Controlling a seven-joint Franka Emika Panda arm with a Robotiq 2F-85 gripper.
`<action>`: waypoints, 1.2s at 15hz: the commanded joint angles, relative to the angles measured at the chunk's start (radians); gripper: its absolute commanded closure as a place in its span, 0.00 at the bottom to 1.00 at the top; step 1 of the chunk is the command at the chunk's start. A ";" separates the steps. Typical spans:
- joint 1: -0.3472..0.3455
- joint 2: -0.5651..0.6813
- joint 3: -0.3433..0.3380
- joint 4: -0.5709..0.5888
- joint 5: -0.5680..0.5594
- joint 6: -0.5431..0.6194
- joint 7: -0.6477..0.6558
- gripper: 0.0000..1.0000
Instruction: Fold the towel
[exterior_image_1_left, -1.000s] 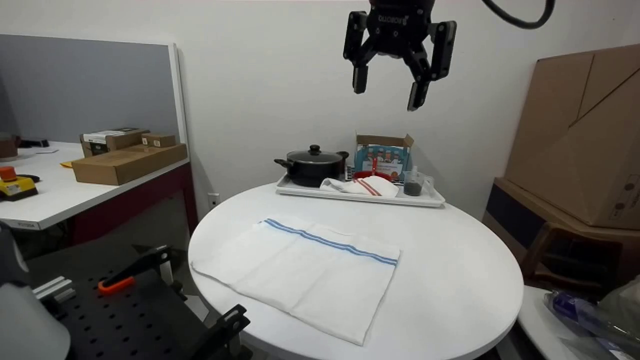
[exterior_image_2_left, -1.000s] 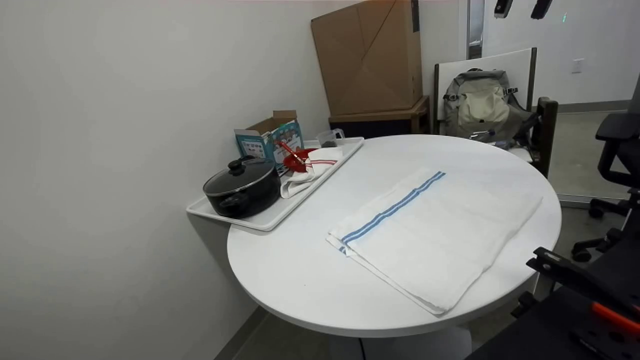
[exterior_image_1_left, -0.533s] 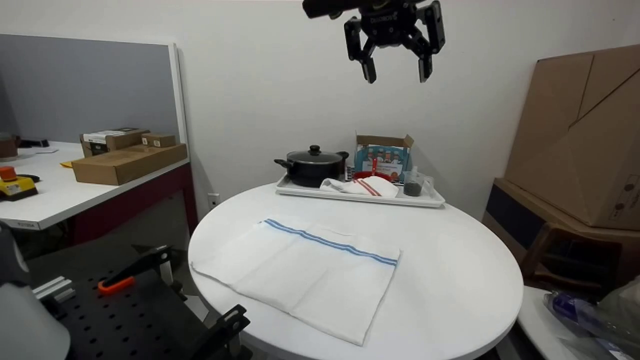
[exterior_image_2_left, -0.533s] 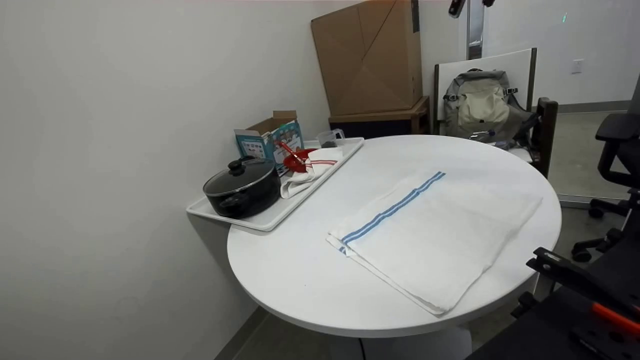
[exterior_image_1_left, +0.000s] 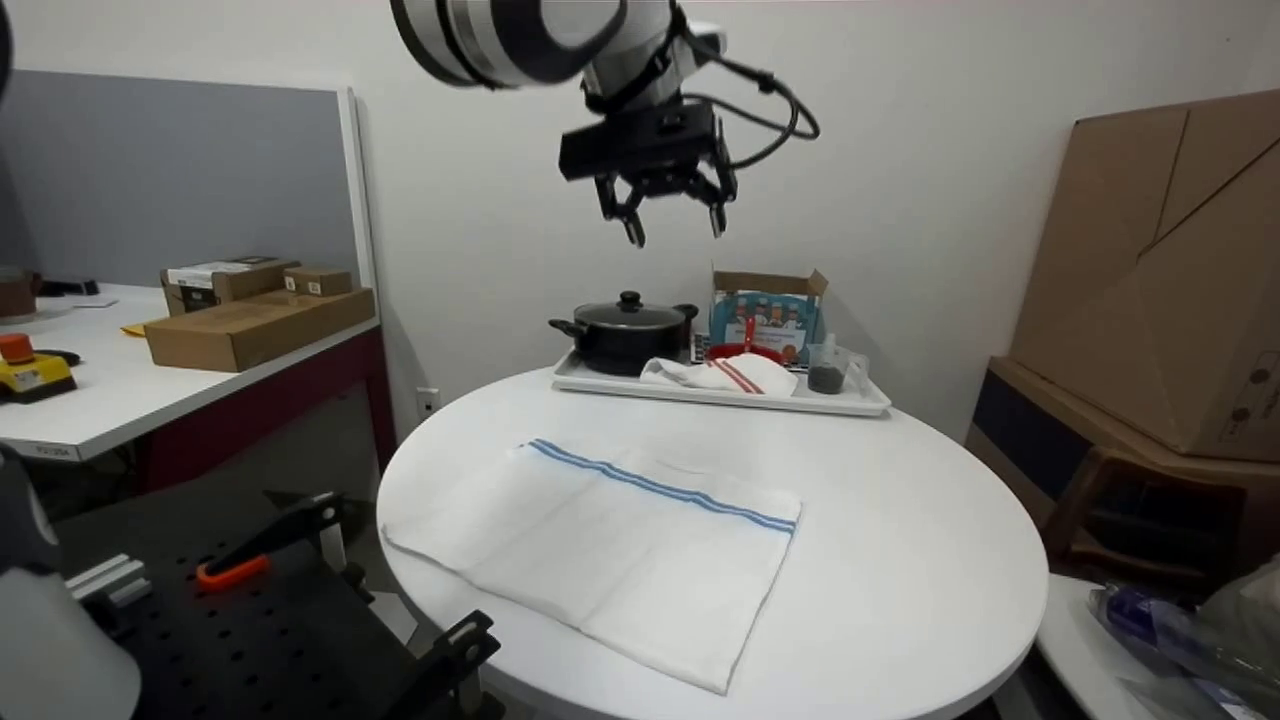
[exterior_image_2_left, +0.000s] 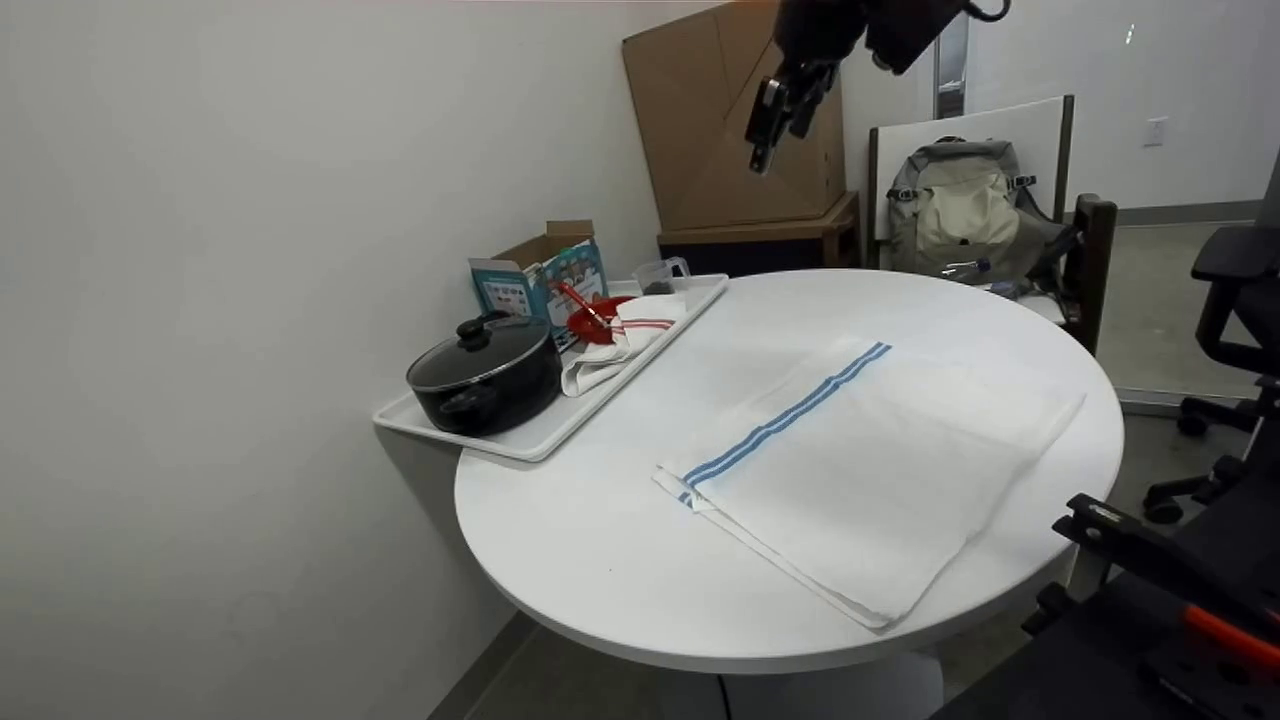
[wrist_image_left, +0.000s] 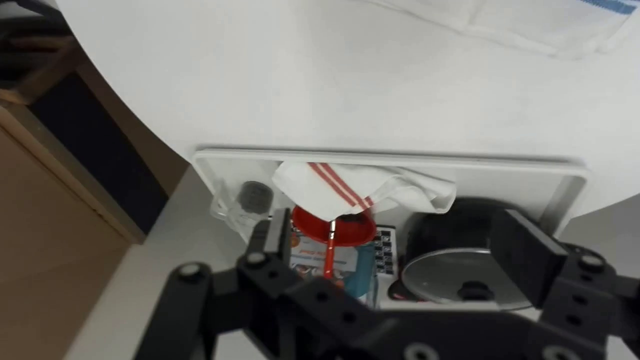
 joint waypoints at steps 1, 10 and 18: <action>-0.021 0.194 0.033 0.168 0.035 -0.026 -0.167 0.00; -0.230 0.554 0.027 0.478 -0.171 -0.066 -0.201 0.00; -0.337 0.757 0.096 0.682 -0.334 -0.233 -0.130 0.00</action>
